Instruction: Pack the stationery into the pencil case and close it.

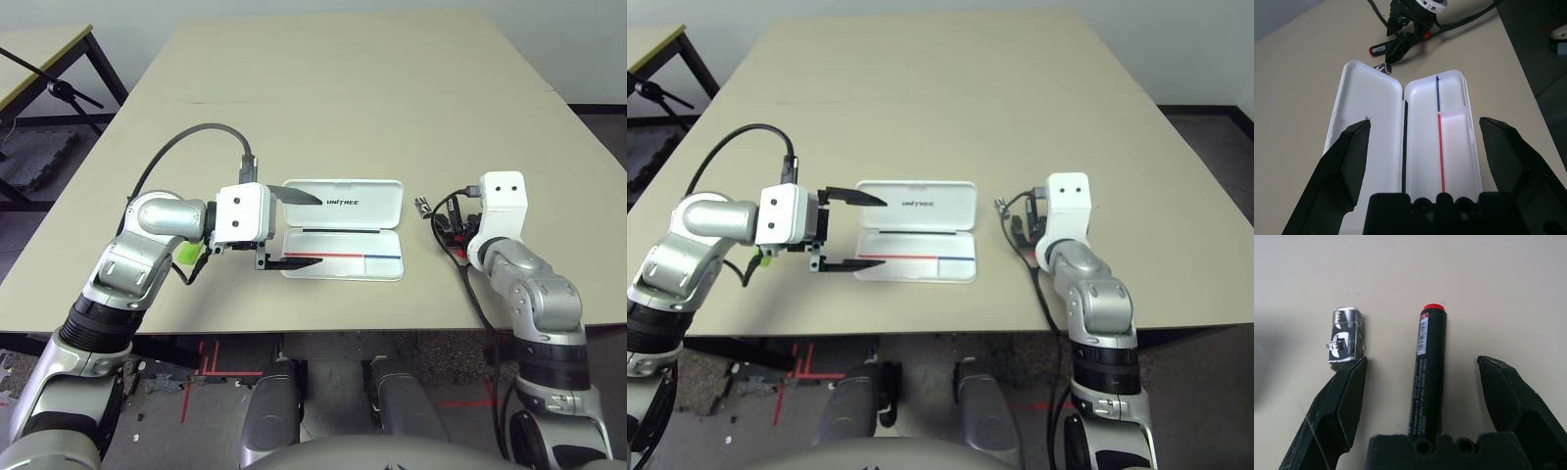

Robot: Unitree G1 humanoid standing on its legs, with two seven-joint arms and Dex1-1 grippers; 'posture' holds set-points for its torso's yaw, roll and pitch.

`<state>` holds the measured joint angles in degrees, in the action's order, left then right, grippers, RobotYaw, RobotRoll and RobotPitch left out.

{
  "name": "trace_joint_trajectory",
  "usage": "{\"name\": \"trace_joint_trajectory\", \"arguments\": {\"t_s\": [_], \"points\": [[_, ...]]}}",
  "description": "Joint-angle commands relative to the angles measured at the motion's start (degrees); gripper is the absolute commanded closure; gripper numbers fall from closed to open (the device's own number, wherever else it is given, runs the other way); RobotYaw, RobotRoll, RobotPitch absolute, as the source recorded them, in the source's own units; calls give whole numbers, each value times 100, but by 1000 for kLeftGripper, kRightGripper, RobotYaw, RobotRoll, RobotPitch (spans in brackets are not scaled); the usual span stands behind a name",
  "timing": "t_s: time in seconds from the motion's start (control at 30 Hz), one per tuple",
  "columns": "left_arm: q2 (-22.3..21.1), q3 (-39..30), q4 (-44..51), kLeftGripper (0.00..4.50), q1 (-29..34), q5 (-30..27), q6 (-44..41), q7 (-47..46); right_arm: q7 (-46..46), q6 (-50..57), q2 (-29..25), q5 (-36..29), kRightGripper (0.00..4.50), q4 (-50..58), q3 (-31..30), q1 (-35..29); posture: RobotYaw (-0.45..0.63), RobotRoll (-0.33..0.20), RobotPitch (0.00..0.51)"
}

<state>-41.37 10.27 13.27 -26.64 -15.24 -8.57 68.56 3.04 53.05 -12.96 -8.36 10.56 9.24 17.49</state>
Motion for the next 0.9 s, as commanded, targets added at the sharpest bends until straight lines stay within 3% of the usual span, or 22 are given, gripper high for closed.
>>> {"name": "trace_joint_trajectory", "arguments": {"t_s": [0.03,0.77,0.9], "points": [[-23,93,222,17,52,47,-123,-44,9,255,56,-63,0,-139,21,86,-10,0,111],[0,124,239,17,-3,46,-247,-31,-278,1274,186,23,0,572,257,-55,-18,0,115],[-3,126,221,0,13,49,-218,-33,-335,1213,180,44,1014,398,371,31,-14,0,114]]}}
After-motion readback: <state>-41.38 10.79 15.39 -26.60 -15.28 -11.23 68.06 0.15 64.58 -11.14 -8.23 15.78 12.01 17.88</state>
